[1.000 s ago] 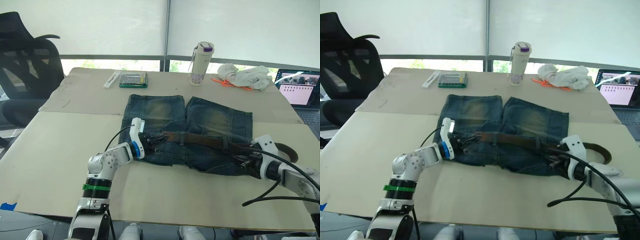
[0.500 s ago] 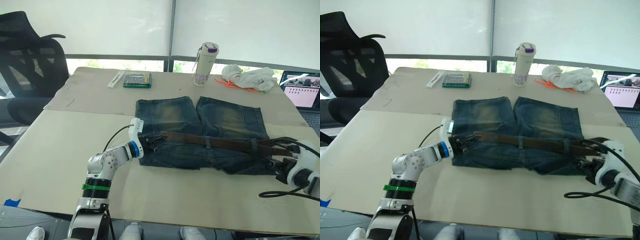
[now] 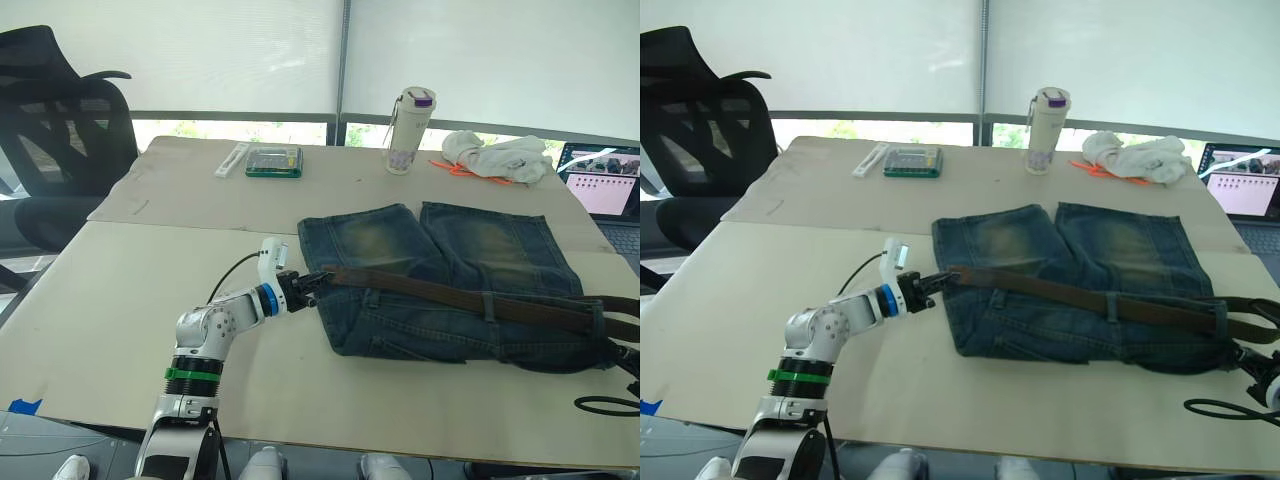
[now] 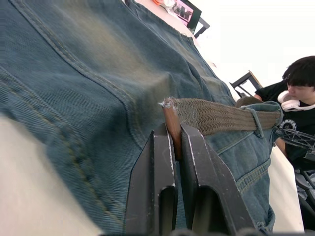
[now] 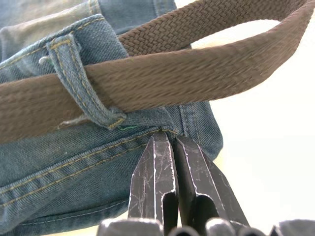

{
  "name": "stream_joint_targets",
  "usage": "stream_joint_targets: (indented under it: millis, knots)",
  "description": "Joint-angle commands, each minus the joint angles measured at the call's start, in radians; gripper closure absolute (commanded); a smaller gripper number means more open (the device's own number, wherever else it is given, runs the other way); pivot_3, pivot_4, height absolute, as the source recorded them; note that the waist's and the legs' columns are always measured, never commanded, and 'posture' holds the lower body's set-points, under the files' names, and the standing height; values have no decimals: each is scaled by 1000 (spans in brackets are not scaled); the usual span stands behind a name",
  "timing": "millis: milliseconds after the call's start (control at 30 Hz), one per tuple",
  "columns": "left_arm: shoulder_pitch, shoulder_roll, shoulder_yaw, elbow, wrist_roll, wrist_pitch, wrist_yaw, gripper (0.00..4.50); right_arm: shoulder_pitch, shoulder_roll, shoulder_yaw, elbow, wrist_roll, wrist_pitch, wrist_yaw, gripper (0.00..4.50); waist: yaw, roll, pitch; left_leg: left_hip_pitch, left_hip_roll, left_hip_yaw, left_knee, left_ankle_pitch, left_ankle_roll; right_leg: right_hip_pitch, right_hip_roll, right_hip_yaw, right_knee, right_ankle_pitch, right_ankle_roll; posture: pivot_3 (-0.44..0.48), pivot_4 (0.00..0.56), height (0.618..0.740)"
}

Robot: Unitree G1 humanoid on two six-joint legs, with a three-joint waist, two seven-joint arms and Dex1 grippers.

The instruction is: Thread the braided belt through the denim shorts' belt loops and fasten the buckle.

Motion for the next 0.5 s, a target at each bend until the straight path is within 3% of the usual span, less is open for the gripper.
stream_joint_targets:
  millis: [33,500]
  knots:
    - [-27,3,1,-3,3,-26,-17,4500,27,-3,-85,-45,-1,12,-13,4482,-1,0,0,0,0,0,0,0,0,0,0,0,0,0,0,0,150,737]
    - [-33,2,-6,7,10,-32,-30,4500,85,-28,-115,-105,-20,-15,22,4482,-2,1,-1,1,0,0,0,0,0,1,0,0,-1,0,0,0,150,737]
